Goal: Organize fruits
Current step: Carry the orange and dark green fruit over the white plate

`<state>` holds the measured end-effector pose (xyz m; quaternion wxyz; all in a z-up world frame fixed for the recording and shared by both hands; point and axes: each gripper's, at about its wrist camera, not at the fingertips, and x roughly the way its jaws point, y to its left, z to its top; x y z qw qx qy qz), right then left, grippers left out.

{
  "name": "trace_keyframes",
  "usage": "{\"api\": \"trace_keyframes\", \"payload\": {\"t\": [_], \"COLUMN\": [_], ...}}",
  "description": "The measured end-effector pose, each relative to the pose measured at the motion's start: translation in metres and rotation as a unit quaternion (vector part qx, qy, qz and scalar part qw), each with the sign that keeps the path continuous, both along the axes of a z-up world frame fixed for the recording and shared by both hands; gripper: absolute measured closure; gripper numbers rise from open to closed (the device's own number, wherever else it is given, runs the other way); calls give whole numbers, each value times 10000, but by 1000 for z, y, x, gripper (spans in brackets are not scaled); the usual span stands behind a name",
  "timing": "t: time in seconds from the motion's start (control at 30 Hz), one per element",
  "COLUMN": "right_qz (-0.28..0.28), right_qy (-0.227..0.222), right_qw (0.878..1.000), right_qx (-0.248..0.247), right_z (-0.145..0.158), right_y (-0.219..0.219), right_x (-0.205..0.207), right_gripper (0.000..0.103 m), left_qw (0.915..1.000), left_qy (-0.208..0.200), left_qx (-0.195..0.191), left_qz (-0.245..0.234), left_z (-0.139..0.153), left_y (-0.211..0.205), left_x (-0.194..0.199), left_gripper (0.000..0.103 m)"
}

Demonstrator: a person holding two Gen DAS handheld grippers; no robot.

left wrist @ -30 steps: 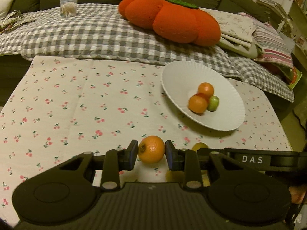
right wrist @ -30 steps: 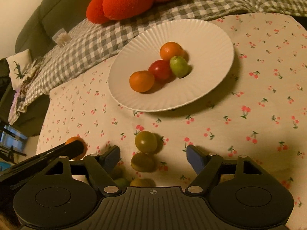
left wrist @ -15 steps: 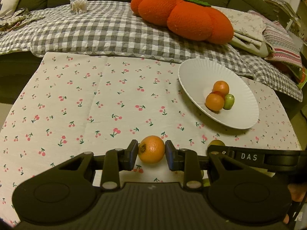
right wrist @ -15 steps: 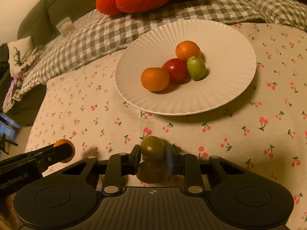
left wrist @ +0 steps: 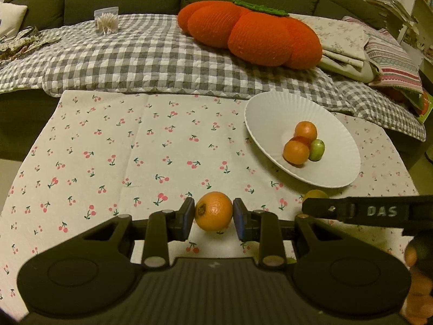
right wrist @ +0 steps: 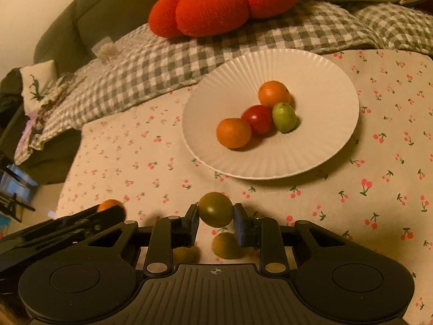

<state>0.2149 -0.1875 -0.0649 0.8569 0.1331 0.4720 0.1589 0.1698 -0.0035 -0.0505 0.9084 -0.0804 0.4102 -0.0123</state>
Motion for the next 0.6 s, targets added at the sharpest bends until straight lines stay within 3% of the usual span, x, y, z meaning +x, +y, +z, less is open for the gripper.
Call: {"api": "trace_keyframes", "payload": {"t": [0.6], "right_qz": [-47], "right_qy": [-172], "right_qw": [9989], "right_qx": [426], "right_z": [41], "right_y": [-25], "right_x": [-14], "right_gripper": [77], "left_qw": [9987], "left_qy": [-400], "left_qx": [196], "left_qz": [-234], "left_z": [19], "left_y": [-20], "left_x": [-1], "left_gripper": [74]}}
